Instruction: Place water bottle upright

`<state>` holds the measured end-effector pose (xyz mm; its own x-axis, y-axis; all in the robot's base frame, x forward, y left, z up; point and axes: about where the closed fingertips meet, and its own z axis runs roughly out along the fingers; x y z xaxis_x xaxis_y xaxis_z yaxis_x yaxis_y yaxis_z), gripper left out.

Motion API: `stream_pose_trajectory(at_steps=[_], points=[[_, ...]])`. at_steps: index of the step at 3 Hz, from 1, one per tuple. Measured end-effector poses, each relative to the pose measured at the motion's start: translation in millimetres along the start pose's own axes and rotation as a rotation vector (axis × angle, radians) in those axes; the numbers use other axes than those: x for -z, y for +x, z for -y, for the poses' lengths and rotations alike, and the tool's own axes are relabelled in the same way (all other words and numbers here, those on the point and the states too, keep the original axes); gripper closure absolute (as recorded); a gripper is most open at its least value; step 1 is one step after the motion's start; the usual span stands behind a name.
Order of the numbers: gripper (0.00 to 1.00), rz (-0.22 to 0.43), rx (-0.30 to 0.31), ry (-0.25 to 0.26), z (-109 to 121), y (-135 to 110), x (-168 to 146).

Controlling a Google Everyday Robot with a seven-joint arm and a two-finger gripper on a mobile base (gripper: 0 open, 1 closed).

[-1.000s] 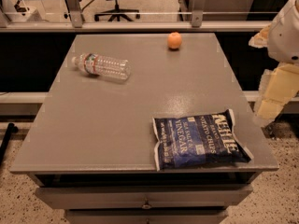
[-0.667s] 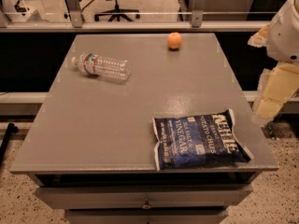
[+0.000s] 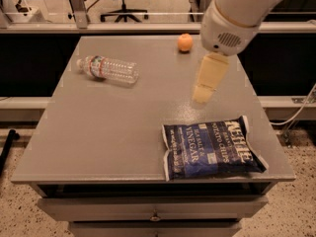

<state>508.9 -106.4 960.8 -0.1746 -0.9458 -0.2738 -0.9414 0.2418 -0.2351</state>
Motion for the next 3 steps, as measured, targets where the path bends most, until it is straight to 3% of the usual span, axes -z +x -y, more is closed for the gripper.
stream_pose_trajectory(at_steps=[2, 3], points=[[0.0, 0.038, 0.006, -0.035, 27.1, -123.4, -68.4], [0.0, 0.058, 0.001, -0.046, 41.2, -173.5, -91.5]])
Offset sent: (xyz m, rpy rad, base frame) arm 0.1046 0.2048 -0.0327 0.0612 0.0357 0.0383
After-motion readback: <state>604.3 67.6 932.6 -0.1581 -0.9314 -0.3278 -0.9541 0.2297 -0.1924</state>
